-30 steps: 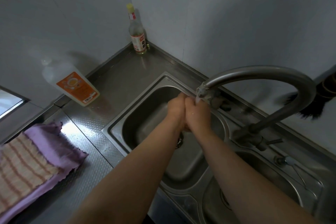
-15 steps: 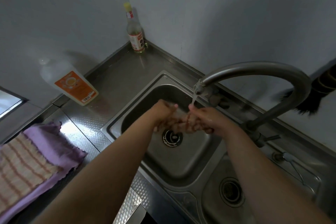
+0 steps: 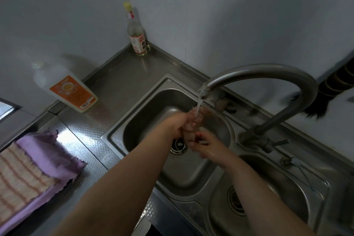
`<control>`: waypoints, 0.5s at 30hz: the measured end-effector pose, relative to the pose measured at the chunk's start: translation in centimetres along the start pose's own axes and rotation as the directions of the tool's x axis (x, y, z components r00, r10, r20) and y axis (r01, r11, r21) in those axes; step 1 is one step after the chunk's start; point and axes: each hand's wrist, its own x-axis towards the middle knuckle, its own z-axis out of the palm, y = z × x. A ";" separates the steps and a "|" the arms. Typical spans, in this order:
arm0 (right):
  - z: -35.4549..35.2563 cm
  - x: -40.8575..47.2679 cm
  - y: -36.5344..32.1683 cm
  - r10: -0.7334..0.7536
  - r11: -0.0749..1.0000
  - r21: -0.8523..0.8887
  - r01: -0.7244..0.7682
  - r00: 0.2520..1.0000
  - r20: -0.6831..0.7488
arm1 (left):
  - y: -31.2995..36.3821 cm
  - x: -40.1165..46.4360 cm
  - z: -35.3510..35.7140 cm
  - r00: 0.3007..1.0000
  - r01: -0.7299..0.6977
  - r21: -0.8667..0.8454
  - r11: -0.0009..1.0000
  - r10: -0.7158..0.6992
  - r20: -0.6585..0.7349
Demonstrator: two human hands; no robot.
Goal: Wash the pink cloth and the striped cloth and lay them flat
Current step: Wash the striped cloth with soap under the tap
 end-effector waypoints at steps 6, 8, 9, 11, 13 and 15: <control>-0.8 2.4 0.4 -0.168 0.972 -0.202 0.124 0.961 -0.219 | 1.9 -2.1 0.3 0.981 -0.195 0.515 0.834 0.176 0.087; -0.2 3.4 -0.3 -0.214 0.973 -0.133 0.190 0.957 -0.198 | 3.0 -3.1 0.4 0.972 -0.235 0.518 0.822 0.197 0.127; -0.1 3.7 -0.6 -0.219 0.976 -0.038 0.216 0.957 -0.191 | 3.6 -3.6 0.2 0.963 -0.270 0.510 0.817 0.221 0.156; -0.3 3.4 -1.4 -0.180 0.974 0.107 0.200 0.969 -0.171 | 4.5 -4.5 -0.7 0.947 -0.322 0.496 0.807 0.259 0.192; -1.1 2.8 -1.4 -0.061 0.971 0.215 0.100 0.982 -0.181 | 4.7 -4.6 -2.1 0.950 -0.312 0.446 0.839 0.291 0.115; -1.7 2.0 -1.9 -0.028 0.965 0.249 0.085 0.975 -0.222 | 4.2 -3.7 -3.0 0.942 -0.285 0.371 0.884 0.330 -0.061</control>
